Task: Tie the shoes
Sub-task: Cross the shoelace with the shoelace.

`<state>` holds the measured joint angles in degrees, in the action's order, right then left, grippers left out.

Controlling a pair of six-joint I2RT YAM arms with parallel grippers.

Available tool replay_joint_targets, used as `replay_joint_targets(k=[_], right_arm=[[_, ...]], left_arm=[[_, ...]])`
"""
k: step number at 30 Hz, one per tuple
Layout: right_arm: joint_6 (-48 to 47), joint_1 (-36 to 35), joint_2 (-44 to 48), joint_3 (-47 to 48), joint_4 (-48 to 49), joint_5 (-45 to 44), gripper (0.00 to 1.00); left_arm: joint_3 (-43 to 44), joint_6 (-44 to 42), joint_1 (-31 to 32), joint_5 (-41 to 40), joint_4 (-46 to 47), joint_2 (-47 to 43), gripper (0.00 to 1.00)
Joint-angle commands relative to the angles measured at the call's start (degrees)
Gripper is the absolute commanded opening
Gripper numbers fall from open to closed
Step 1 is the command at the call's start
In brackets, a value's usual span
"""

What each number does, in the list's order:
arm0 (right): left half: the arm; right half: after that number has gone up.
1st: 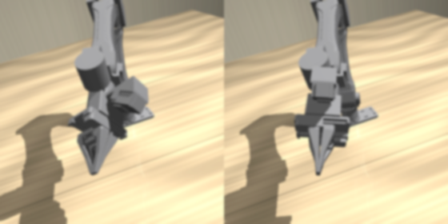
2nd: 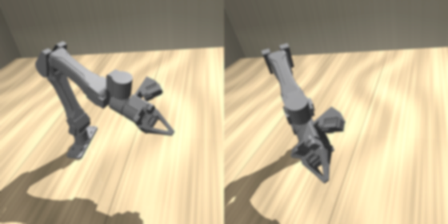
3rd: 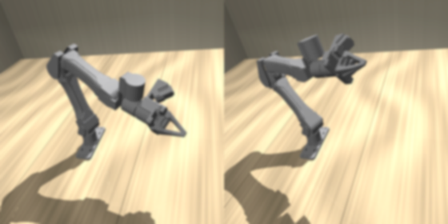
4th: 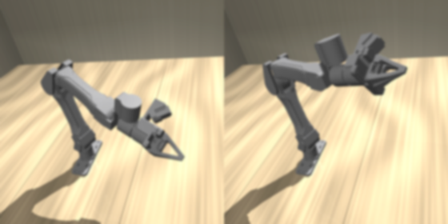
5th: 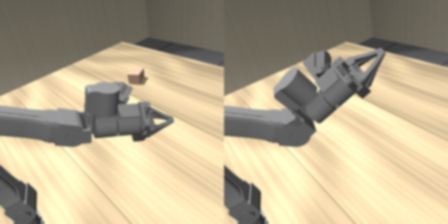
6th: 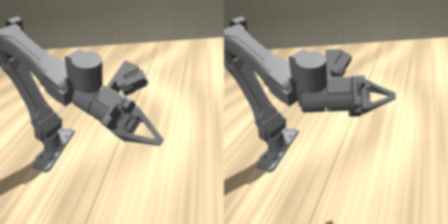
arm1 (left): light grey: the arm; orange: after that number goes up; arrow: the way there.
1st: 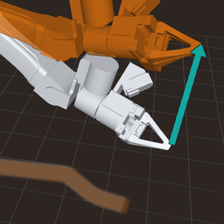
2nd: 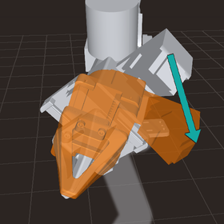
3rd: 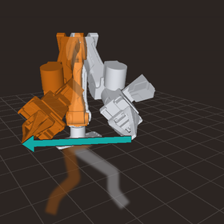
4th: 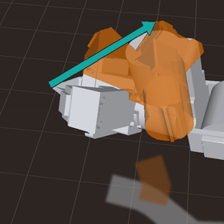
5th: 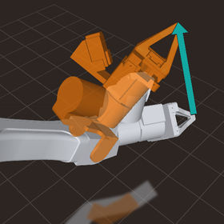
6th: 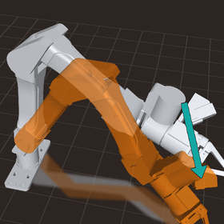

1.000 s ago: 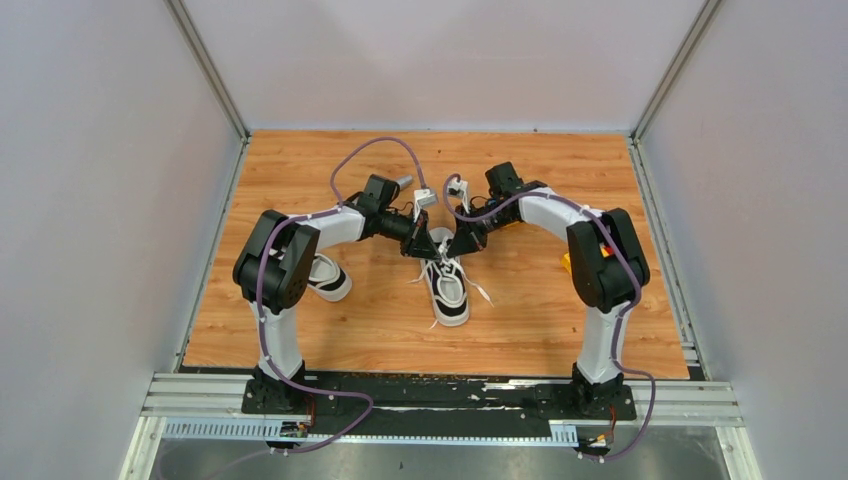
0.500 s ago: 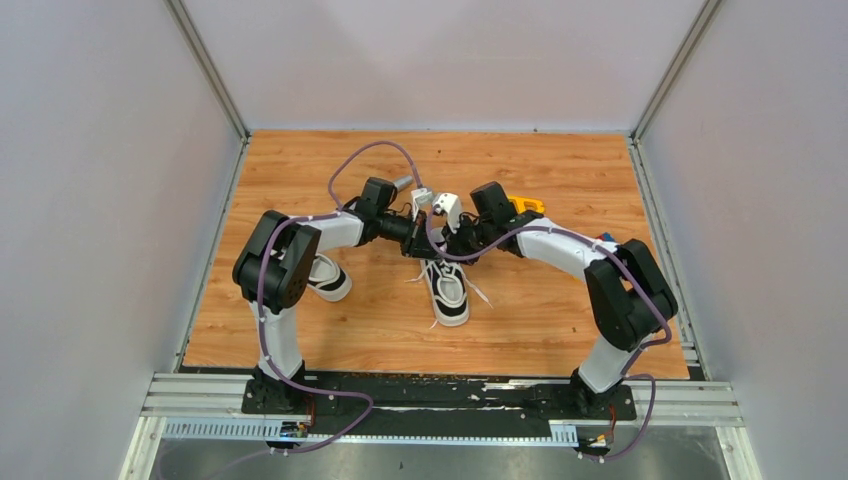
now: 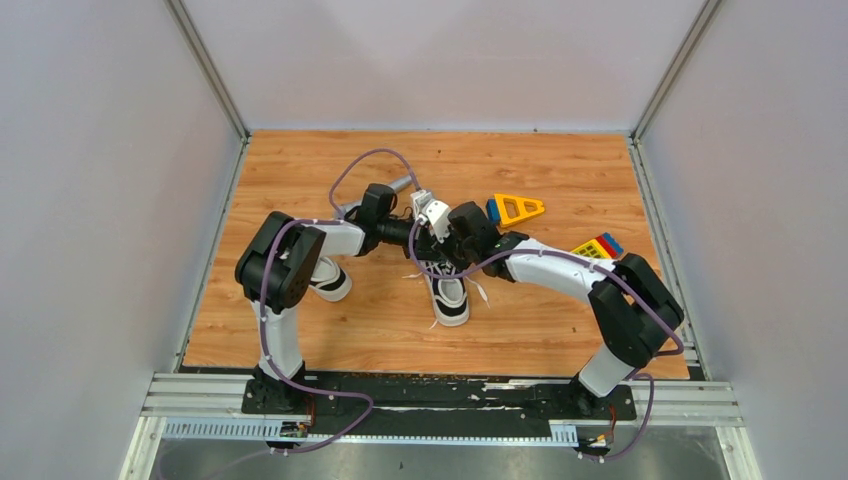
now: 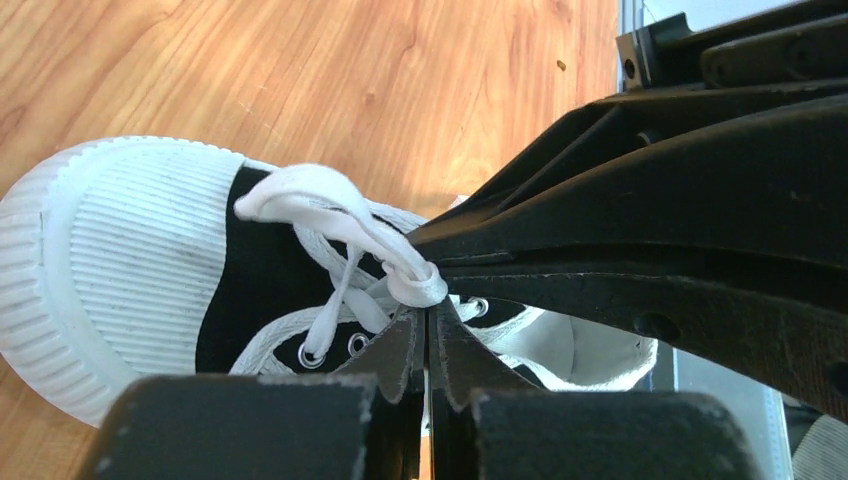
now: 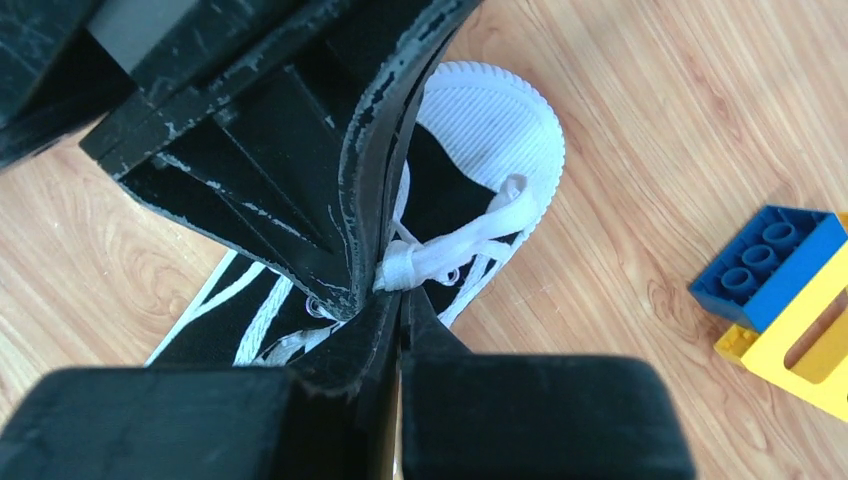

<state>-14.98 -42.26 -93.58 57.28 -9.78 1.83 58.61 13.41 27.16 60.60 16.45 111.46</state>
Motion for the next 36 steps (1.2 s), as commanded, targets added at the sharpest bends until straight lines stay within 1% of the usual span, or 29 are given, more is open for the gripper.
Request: replay_joint_targets(k=[1,5,6,9,10,12,14,16,17,19,21,23,25,27,28,29,33,35,36], right_arm=[[5.7,-1.1,0.6,2.3,-1.0,-5.9,0.0],[6.4,-1.1,1.1,3.2,-5.0,-3.1,0.01],[6.4,-1.0,1.2,3.5,-5.8,-2.8,0.05],[7.6,-0.9,1.2,5.1,-9.0,1.2,0.27],[8.3,-0.8,0.8,5.9,-10.5,2.2,0.29],[9.5,-0.3,0.0,7.2,-12.7,4.1,0.3],[9.9,0.2,0.3,7.4,-13.3,5.1,0.3],[9.4,1.3,1.4,7.4,-13.9,7.0,0.33],[8.8,2.0,2.2,7.5,-14.3,9.1,0.35],[7.6,4.1,3.6,7.4,-15.6,11.6,0.43],[6.6,7.5,4.7,8.0,-16.8,16.3,0.48],[6.3,12.5,4.6,9.8,-18.3,23.4,0.48],[4.4,17.6,2.9,12.6,-21.0,32.4,0.48],[2.0,20.6,0.6,14.8,-22.7,38.1,0.48],[0.8,21.3,-0.8,15.6,-23.4,39.3,0.47],[-0.3,21.4,-2.9,16.5,-23.9,39.5,0.43],[-1.7,21.4,-9.0,19.8,-24.2,38.3,0.32],[-2.0,21.4,-11.3,21.8,-24.1,38.6,0.23],[-2.6,21.5,-12.1,22.9,-24.0,39.0,0.21]], left_arm=[[-0.7,4.8,1.1,-3.9,5.8,0.8,0.0],[-1.3,3.5,1.3,-5.9,4.5,0.5,0.0],[-1.4,3.4,1.3,-6.1,4.4,0.3,0.0],[-1.7,3.1,1.3,-6.7,4.4,0.2,0.0],[-1.7,3.3,1.3,-6.7,4.5,0.3,0.0],[-1.7,3.7,1.4,-6.6,5.1,0.5,0.0],[-1.7,3.8,1.4,-6.6,5.3,0.6,0.0],[-1.6,3.8,1.4,-6.5,5.3,0.6,0.0],[-1.6,3.8,1.4,-6.5,5.3,0.6,0.0],[-1.6,3.7,1.4,-6.4,5.3,0.7,0.0],[-1.6,3.7,1.4,-6.3,5.3,0.8,0.0],[-1.5,3.4,1.4,-6.3,5.2,0.9,0.0],[-1.5,3.0,1.4,-6.2,5.1,0.9,0.0],[-1.5,2.7,1.4,-6.1,5.0,1.0,0.0],[-1.4,2.6,1.4,-5.9,5.2,1.0,0.0],[-1.4,2.6,1.4,-5.8,5.3,1.1,0.0],[-1.1,2.5,1.4,-5.0,5.8,1.4,0.0],[-1.0,2.3,1.4,-4.5,5.9,1.5,0.0],[-1.0,2.3,1.4,-4.2,6.0,1.5,0.0]])
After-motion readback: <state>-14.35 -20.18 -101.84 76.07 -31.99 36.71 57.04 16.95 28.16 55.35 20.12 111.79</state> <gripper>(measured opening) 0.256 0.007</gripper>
